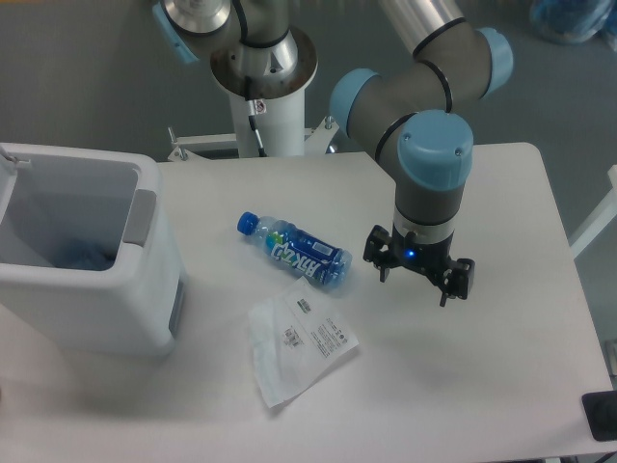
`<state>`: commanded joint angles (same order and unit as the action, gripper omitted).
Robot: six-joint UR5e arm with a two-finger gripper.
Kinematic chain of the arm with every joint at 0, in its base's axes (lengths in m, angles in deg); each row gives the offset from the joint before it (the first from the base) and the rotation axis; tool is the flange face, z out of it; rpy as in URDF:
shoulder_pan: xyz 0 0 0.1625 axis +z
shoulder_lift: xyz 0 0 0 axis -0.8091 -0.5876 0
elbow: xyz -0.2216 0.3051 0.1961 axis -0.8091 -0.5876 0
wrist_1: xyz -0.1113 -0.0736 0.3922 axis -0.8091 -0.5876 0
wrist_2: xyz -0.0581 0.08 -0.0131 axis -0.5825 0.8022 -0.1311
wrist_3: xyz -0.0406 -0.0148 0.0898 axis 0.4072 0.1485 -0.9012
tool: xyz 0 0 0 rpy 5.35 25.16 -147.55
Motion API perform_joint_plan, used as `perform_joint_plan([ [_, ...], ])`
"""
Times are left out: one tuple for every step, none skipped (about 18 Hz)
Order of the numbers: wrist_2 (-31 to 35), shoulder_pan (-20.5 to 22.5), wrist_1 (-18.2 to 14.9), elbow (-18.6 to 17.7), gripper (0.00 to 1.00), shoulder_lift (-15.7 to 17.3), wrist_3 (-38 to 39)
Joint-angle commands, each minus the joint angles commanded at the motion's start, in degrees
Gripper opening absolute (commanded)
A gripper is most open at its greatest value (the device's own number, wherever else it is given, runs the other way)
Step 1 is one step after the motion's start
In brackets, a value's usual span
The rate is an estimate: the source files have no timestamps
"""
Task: Place the trash in the trash can
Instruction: 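Move the gripper over the white paper wrapper and lower it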
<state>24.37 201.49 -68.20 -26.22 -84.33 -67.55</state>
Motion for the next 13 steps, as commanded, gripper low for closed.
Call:
perform_joint_plan([
  [0.00,0.00,0.00,0.00,1.00,0.00,0.00],
  [0.09,0.00,0.00,-0.09,1.00,0.00,0.09],
  [0.00,-0.09,0.00,-0.09,1.00,0.00,0.26],
  [0.00,-0.17,0.00,-0.17,1.00,0.00,0.35],
  [0.00,-0.18,0.00,-0.87,1.00,0.17,0.53],
  [0.09,-0.26,-0.17,-1.49,1.00,0.35,0.96],
  [0.17,-0.35,-0.09,-1.67,1.00,0.35,3.06],
  [0.61,-0.53,-0.09,-2.02,1.00,0.35,6.56],
  [1.05,-1.22,-0.18,-2.02,1.00,0.26,10.68],
  [0.97,-2.71,-0.09,-1.85,1.00,0.00,14.64],
  [0.97,-3.94,0.35,-2.37,1.00,-0.09,18.24],
  [0.88,-4.83,1.05,-3.07,1.00,-0.09,20.63],
  [0.88,-5.70,3.14,-4.21,1.00,-0.09,21.18],
])
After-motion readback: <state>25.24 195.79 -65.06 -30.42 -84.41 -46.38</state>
